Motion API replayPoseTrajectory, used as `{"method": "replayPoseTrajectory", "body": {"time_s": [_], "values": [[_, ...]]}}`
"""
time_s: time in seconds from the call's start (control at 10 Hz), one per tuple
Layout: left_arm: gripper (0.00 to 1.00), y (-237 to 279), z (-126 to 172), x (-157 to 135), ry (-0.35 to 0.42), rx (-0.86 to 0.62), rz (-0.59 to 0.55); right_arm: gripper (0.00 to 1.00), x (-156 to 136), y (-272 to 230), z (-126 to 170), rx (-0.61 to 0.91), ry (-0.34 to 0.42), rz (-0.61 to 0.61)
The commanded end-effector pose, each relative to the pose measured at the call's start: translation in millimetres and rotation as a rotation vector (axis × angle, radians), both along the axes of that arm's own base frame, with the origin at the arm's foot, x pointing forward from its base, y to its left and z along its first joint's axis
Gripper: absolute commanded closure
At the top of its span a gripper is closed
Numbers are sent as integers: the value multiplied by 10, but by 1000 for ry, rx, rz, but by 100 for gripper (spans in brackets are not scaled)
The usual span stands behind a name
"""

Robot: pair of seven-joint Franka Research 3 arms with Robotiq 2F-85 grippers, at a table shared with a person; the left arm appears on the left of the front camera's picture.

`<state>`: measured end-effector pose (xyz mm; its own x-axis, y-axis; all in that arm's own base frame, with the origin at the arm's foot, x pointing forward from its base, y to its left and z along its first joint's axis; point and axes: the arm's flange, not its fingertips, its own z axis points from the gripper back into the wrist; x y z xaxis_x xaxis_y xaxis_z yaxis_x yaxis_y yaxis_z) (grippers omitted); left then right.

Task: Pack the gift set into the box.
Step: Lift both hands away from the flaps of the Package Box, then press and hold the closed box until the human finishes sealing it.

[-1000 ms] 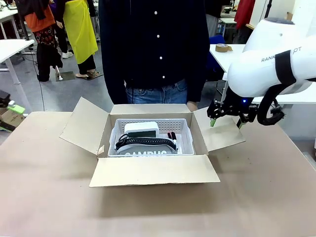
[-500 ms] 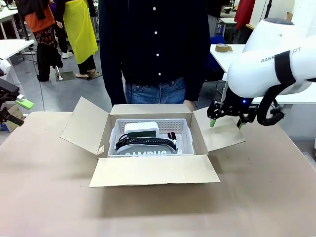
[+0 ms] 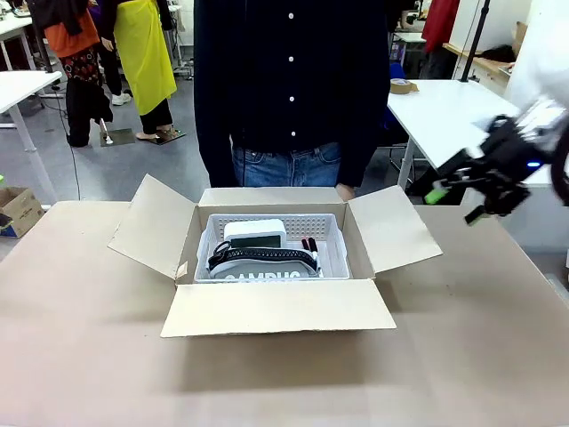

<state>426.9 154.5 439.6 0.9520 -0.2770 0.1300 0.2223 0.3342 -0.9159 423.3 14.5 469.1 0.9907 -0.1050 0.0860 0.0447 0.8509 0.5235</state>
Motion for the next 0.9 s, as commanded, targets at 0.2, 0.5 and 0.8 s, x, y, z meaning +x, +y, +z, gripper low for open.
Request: {"method": "replayPoseTrajectory", "body": {"time_s": [0.2, 0.5, 0.8], "values": [[0, -78, 46, -55, -9, 44, 51, 0, -433, -1533, -614, 894, 50, 79], [0, -78, 46, -55, -9, 44, 51, 0, -702, -1535, -498, 676, -22, 35], [0, -78, 46, -55, -9, 44, 51, 0, -702, -1535, -498, 676, -22, 35]]}}
